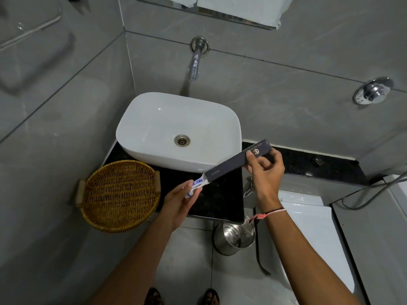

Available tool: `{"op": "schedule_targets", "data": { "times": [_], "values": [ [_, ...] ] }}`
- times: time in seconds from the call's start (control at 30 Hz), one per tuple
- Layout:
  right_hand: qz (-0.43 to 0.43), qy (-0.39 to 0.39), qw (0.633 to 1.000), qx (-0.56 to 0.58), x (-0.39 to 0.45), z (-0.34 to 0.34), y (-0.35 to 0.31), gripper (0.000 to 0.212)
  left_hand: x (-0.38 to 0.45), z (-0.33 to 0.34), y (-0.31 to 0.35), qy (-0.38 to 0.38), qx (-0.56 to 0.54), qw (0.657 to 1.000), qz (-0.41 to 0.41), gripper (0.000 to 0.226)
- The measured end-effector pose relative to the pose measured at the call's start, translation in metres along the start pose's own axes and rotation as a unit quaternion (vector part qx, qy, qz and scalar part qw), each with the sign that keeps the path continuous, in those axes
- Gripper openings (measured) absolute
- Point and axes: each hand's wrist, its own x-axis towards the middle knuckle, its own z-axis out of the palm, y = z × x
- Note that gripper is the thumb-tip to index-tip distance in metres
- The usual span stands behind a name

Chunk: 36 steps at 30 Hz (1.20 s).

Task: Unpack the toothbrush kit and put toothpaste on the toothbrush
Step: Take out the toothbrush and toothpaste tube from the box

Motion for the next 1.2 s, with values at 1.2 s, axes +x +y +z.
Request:
{"op": "schedule_targets", "data": {
  "times": [1.2],
  "values": [
    [0.164, -0.032, 0.764, -0.624, -0.097, -0.159, 0.115, 0.023, 0.012, 0.034, -0.004, -0.045, 0.237, 0.970, 0.034, 0.018]
  ]
}}
